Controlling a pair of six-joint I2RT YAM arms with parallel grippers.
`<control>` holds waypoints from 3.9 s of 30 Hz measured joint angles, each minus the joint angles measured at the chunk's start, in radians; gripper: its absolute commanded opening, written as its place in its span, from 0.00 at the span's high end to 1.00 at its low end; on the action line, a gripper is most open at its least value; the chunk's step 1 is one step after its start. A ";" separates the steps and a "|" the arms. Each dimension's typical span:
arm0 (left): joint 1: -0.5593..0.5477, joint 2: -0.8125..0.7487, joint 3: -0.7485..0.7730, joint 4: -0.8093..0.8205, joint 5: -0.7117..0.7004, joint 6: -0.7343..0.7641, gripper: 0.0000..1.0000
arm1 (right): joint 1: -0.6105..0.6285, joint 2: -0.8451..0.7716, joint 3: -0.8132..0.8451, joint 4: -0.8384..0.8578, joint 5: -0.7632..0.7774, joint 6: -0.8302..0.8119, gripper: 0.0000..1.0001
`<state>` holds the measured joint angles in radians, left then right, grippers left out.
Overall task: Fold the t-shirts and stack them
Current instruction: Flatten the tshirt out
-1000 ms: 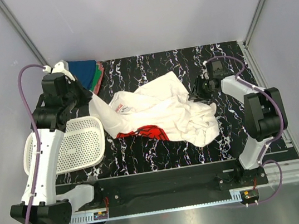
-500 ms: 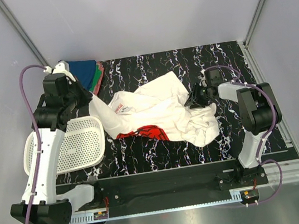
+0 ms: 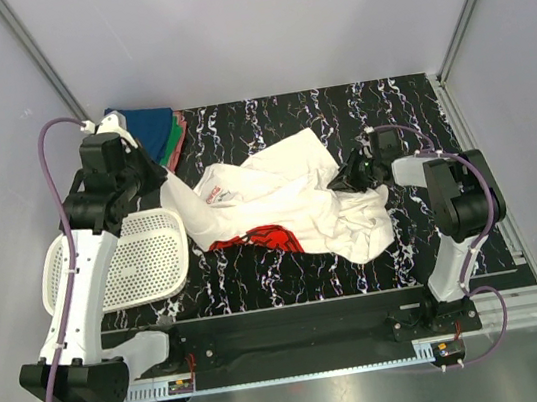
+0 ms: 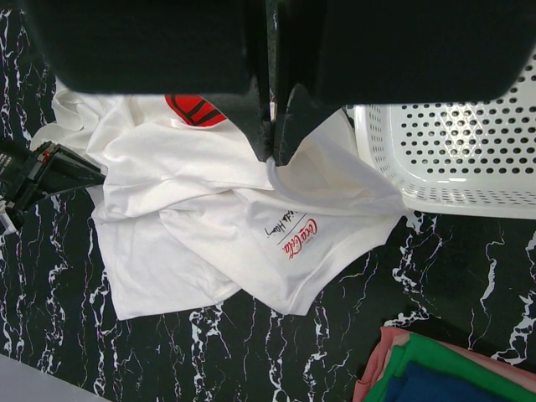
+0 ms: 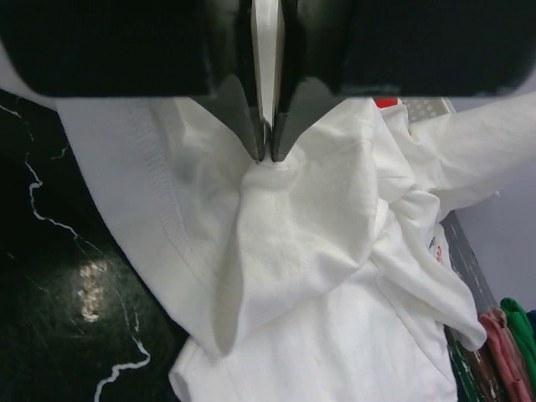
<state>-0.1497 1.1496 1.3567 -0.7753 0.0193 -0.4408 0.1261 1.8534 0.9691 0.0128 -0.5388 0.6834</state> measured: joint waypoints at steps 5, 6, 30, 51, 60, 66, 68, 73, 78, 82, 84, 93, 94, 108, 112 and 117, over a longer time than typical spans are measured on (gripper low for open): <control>0.000 0.000 -0.002 0.001 -0.003 -0.001 1.00 | -0.003 -0.002 -0.006 0.073 -0.028 0.077 1.00; 0.000 0.000 -0.002 0.001 -0.010 -0.001 1.00 | -0.006 -0.008 -0.006 0.074 -0.028 0.082 1.00; 0.001 -0.040 0.146 0.001 -0.253 0.000 1.00 | -0.085 -0.536 0.397 -0.570 0.447 -0.203 1.00; 0.024 -0.067 0.695 0.086 -0.197 -0.096 1.00 | -0.108 -0.697 1.027 -0.624 0.646 -0.401 1.00; 0.026 -0.332 0.750 0.150 -0.060 -0.093 1.00 | -0.108 -1.012 1.123 -0.685 0.658 -0.435 1.00; 0.027 -0.355 0.697 0.212 -0.051 -0.063 1.00 | -0.108 -1.014 1.217 -0.717 0.658 -0.441 1.00; 0.027 -0.328 0.666 0.213 -0.051 -0.060 1.00 | -0.109 -0.979 1.211 -0.720 0.654 -0.442 1.00; 0.027 -0.144 0.657 0.257 -0.051 -0.046 1.00 | -0.109 -0.818 1.154 -0.702 0.651 -0.444 1.00; 0.027 0.073 0.664 0.323 -0.052 -0.020 1.00 | -0.109 -0.632 1.104 -0.655 0.634 -0.444 1.00; 0.027 0.258 0.814 0.268 -0.063 0.013 1.00 | -0.109 -0.483 1.138 -0.667 0.629 -0.451 1.00; 0.027 0.304 0.855 0.271 -0.068 0.033 1.00 | -0.109 -0.432 1.180 -0.669 0.623 -0.455 1.00; 0.027 0.126 0.742 0.307 -0.071 0.050 1.00 | -0.109 -0.467 1.251 -0.696 0.604 -0.467 1.00; 0.027 0.092 0.719 0.317 -0.070 0.050 1.00 | -0.109 -0.497 1.230 -0.695 0.602 -0.467 1.00; 0.027 -0.368 0.636 0.243 -0.048 0.023 1.00 | -0.109 -0.919 1.266 -0.961 0.653 -0.475 1.00; 0.027 -0.391 0.743 0.212 -0.039 0.016 1.00 | -0.108 -0.972 1.375 -1.033 0.690 -0.479 1.00; 0.026 -0.381 0.784 0.202 -0.026 0.016 1.00 | -0.066 -0.990 1.418 -1.048 0.794 -0.496 1.00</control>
<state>-0.1242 0.7685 2.1410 -0.5732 -0.0071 -0.4252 0.0597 0.8635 2.3875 -1.0351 0.2554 0.1879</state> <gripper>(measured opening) 0.012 0.010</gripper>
